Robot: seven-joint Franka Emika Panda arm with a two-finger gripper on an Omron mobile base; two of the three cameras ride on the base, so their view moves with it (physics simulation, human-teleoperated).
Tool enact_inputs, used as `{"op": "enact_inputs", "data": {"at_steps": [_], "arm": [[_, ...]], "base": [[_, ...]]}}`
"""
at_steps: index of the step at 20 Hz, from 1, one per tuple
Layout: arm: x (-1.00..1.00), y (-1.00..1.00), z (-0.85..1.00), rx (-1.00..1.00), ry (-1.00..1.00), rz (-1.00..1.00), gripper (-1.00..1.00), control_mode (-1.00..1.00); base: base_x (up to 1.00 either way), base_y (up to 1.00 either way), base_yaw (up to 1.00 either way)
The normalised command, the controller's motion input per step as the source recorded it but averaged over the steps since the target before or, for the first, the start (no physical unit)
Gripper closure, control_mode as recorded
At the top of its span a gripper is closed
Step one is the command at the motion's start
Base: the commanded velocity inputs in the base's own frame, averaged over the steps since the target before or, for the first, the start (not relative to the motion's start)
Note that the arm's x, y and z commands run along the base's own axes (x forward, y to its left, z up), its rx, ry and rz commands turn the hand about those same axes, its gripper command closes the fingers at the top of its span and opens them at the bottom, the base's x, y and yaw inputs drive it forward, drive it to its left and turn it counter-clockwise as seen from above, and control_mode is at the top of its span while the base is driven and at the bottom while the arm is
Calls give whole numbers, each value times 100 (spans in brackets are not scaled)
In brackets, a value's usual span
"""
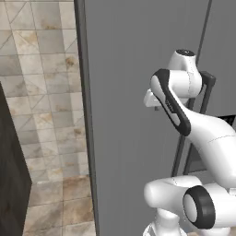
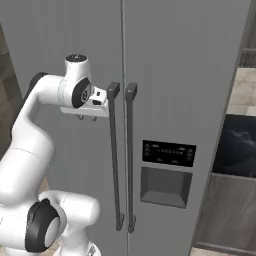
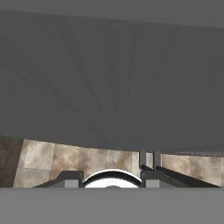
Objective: Gather the corn and broccoli from the fridge and place them on a tray on the dining counter. Then gather the steak and fish from the fridge and place them on the other tray.
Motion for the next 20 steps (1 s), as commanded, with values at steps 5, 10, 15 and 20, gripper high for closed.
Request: {"op": "enact_inputs", "data": {"at_steps": [5, 10, 15, 20], "arm": [[0, 0, 0, 0, 0, 0, -100, 100], [0, 0, 0, 0, 0, 0, -100, 100], [0, 0, 0, 0, 0, 0, -100, 100], [0, 0, 0, 0, 0, 0, -100, 100]], "base": [[-37, 1, 2], [-89, 0, 0], [-54, -3, 0], [-12, -71, 0]]}}
